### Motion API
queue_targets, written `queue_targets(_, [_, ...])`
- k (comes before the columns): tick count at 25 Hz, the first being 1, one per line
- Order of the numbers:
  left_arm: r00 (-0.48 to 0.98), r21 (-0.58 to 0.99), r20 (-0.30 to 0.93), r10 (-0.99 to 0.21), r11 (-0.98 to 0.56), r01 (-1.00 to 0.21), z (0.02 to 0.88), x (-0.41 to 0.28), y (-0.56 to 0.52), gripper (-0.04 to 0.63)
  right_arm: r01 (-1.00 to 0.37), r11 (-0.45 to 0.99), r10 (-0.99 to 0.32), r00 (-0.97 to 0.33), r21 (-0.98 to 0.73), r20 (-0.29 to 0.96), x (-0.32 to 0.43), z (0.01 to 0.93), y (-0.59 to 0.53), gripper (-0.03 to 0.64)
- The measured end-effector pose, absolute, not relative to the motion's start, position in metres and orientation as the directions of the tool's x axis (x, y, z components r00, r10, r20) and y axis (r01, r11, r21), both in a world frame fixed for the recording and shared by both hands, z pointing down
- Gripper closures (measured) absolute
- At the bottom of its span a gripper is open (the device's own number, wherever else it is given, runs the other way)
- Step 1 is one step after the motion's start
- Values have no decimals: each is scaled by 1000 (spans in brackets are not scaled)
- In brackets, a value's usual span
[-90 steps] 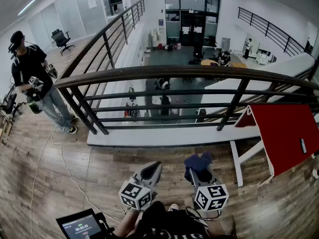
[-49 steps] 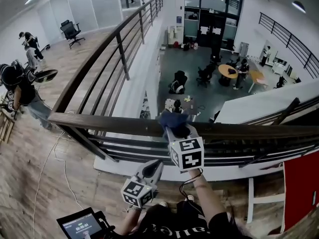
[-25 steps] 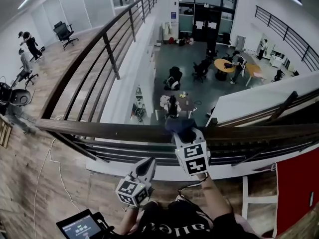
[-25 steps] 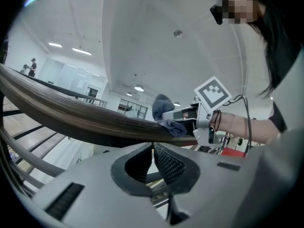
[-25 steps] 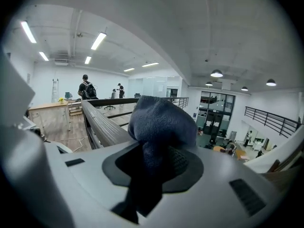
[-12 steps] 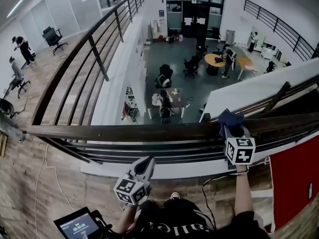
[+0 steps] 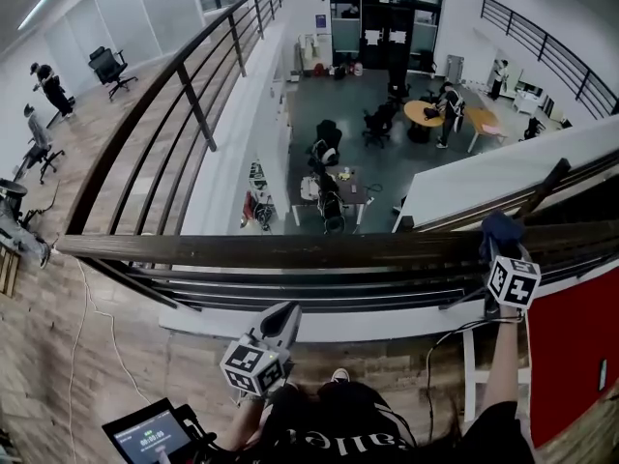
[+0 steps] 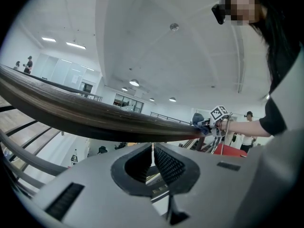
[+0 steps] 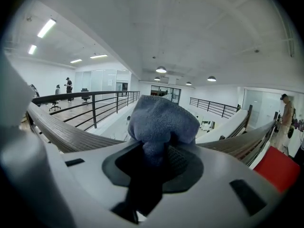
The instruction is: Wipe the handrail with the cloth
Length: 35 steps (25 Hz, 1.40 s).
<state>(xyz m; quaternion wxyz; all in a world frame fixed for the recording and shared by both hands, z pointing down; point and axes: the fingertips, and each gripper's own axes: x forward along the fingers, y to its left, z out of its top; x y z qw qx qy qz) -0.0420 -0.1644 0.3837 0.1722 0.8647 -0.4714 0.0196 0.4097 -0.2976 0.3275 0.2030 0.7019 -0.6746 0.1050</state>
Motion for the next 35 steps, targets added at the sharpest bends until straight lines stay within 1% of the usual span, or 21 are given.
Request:
queue_targets(5, [542, 284, 200, -816, -481, -829, 387, -50, -155, 595, -993, -25, -936, 65, 118, 347, 393, 312, -286, 509])
queue_targets(8, [534, 286, 203, -821, -472, -834, 386, -61, -150, 595, -996, 12, -954, 15, 88, 300, 358, 297, -271, 508])
queue_targets(10, [541, 280, 203, -816, -481, -831, 393, -72, -143, 595, -995, 46, -955, -17, 91, 295, 327, 295, -255, 509])
queue_targets(16, [549, 274, 213, -809, -490, -828, 403, -106, -120, 595, -979, 197, -930, -171, 51, 325, 215, 316, -201, 509])
queue_targets(22, [576, 248, 223, -786, -526, -813, 416, -143, -114, 595, -947, 321, -877, -293, 10, 381, 95, 363, -180, 508])
queue_targets(28, [638, 239, 225, -737, -593, -769, 435, -174, -113, 595, -896, 444, -814, -396, 15, 424, -20, 409, -178, 509])
queue_targets(35, [673, 246, 221, -706, -627, -739, 459, -192, -120, 595, -828, 557, -756, -473, 64, 452, -123, 452, -208, 508])
